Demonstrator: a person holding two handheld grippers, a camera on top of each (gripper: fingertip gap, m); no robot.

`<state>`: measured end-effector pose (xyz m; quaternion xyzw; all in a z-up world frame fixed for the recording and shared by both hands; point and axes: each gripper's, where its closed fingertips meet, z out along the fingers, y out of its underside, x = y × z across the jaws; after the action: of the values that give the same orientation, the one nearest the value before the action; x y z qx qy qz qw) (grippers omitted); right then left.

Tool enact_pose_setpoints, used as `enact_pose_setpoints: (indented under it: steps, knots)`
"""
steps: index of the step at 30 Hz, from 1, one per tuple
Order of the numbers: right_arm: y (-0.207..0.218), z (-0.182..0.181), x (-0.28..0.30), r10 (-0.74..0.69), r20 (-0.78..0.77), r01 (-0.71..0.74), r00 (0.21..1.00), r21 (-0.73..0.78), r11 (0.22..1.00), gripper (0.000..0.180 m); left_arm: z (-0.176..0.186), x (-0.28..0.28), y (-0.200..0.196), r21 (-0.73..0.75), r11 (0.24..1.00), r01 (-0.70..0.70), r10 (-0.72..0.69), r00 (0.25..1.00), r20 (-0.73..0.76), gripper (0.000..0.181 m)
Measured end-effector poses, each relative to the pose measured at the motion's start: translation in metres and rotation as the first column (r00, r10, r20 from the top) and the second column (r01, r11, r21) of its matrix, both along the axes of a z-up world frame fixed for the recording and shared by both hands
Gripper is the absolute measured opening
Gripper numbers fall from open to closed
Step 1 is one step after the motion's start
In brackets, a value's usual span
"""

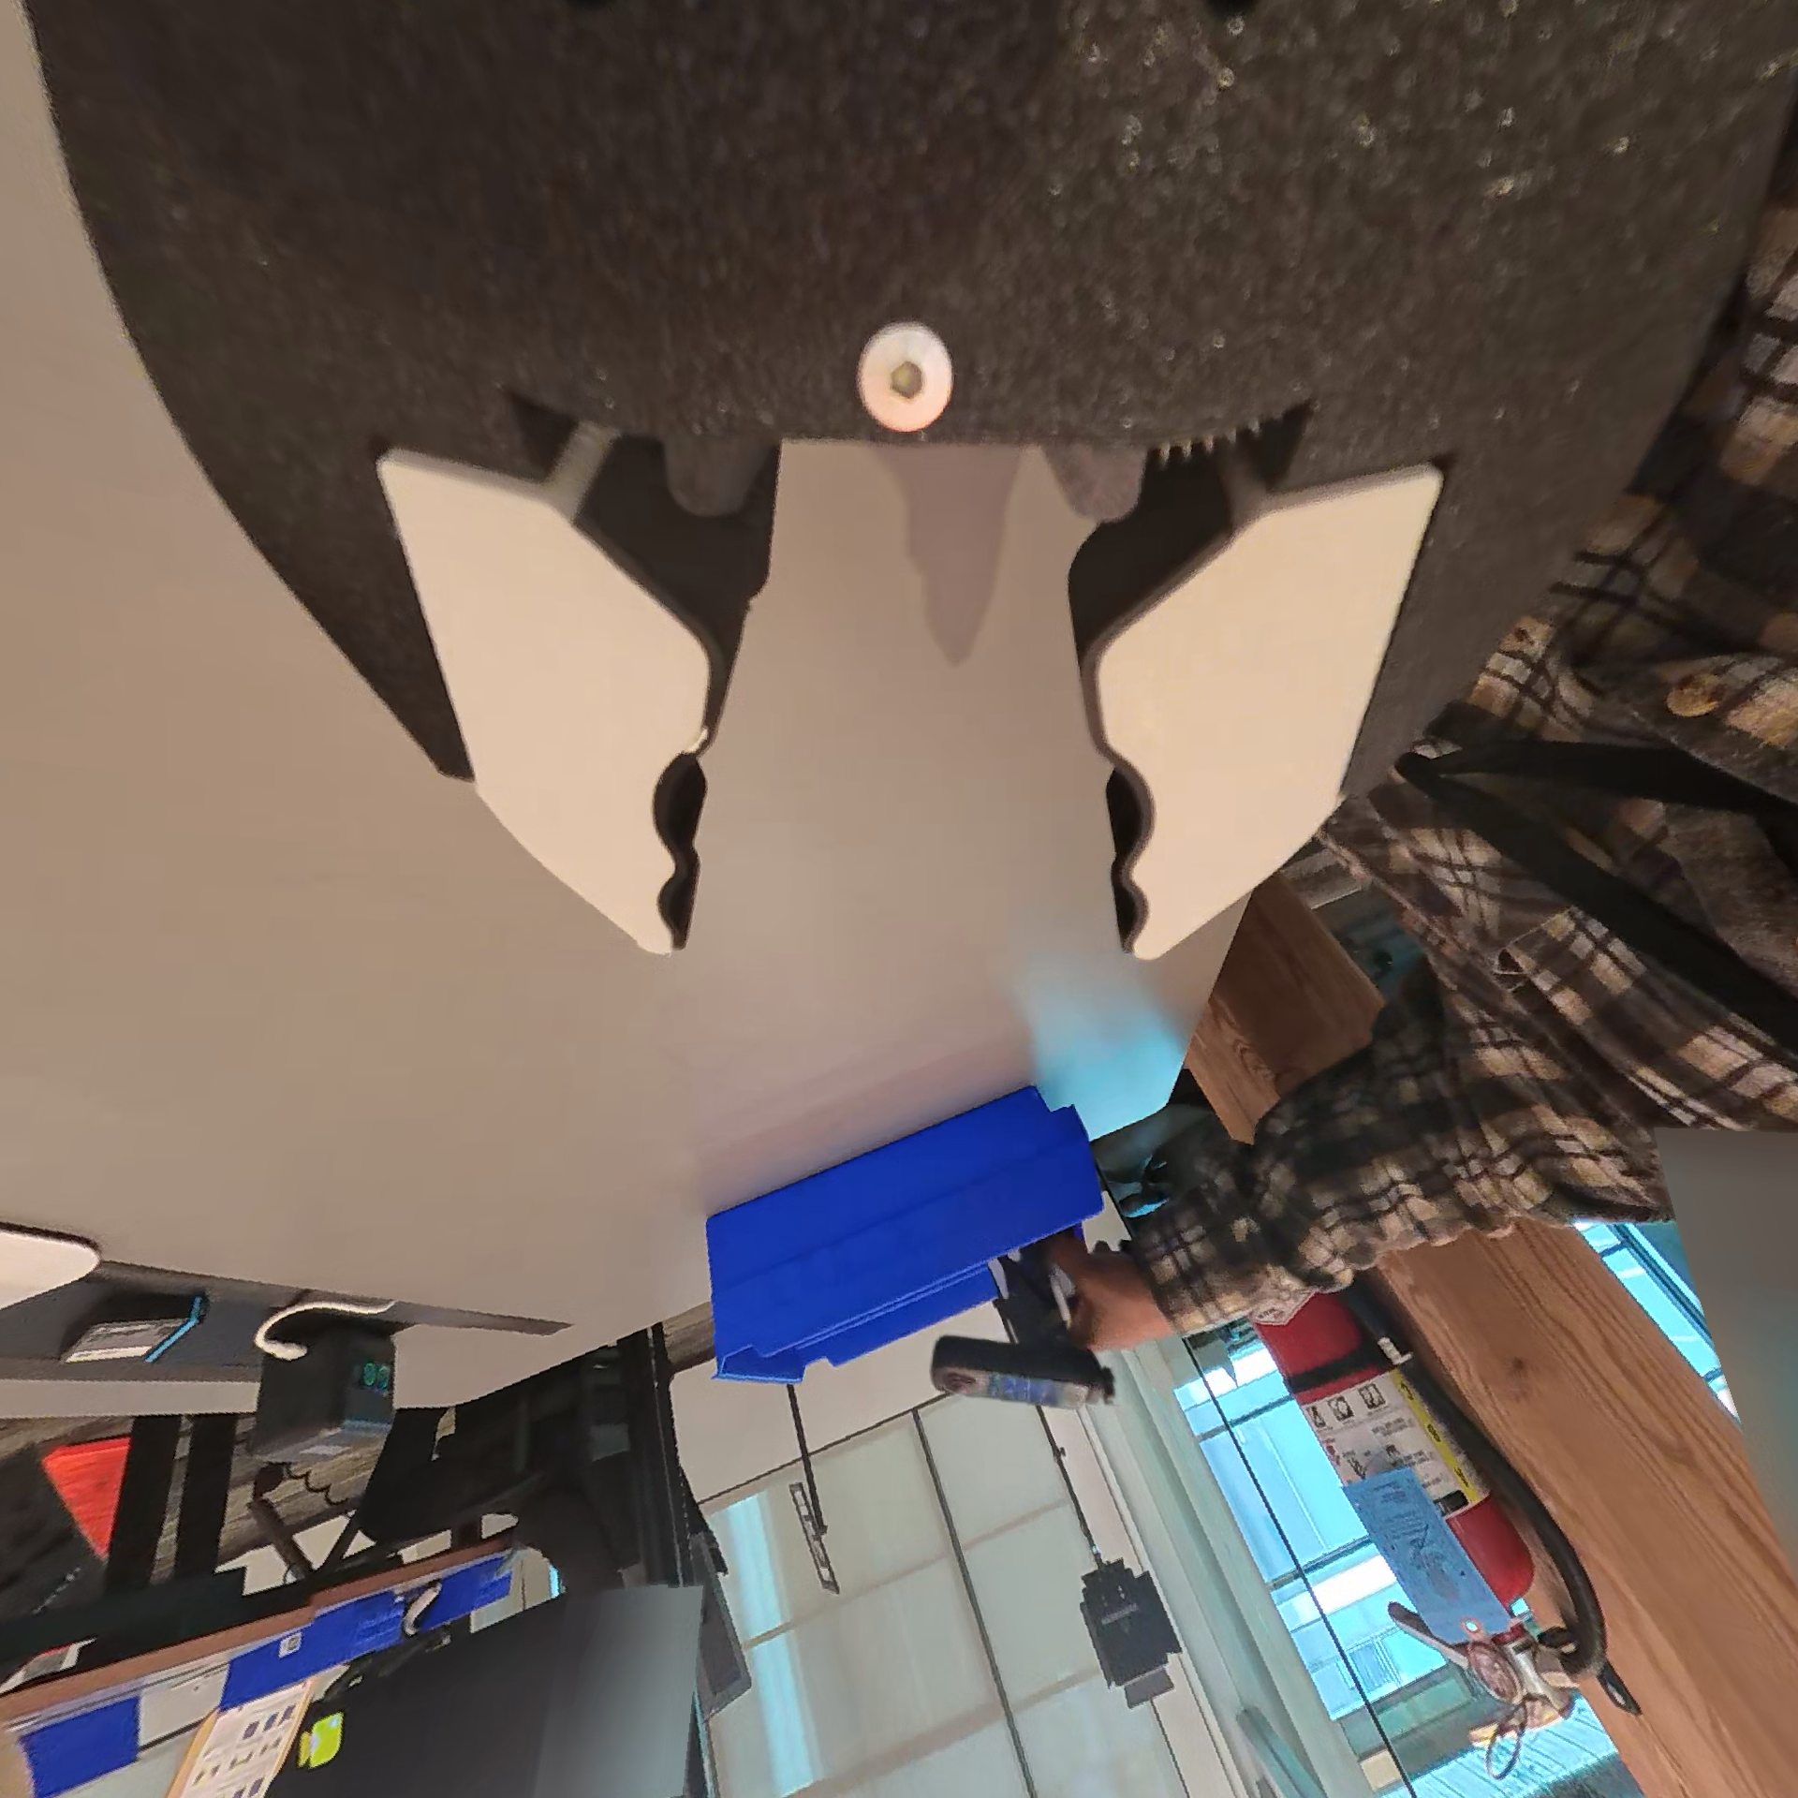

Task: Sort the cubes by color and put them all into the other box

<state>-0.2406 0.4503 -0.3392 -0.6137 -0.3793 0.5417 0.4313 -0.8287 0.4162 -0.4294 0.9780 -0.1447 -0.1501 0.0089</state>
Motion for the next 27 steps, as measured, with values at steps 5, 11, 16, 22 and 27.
enact_pose_setpoints:
  steps: [5,11,16,22,27]
  knots:
    - [0.000,-0.001,0.000,0.003,0.001,-0.003,1.000,-0.002,1.000,0.082,-0.007,-0.005,0.001,-0.059,0.998,-0.015,0.015,1.000,0.007,0.027]
    - [-0.001,-0.001,0.000,0.015,-0.008,-0.016,1.000,-0.013,1.000,0.080,-0.004,-0.002,0.009,-0.042,0.999,0.008,-0.006,0.999,0.046,0.022]
    - [0.002,0.000,0.002,-0.003,-0.013,0.003,1.000,-0.015,1.000,0.077,0.046,0.036,0.047,0.296,0.953,0.060,-0.117,0.977,0.178,0.022]
    - [0.013,0.014,-0.005,-0.054,-0.123,0.035,0.991,-0.148,0.988,0.074,0.160,0.182,0.091,0.786,0.574,0.229,-0.543,0.825,0.155,0.021]
    - [0.022,0.046,-0.022,-0.056,-0.221,-0.017,0.974,-0.315,0.949,0.076,0.203,0.353,0.085,0.959,0.234,0.159,-0.848,0.515,0.122,0.021]
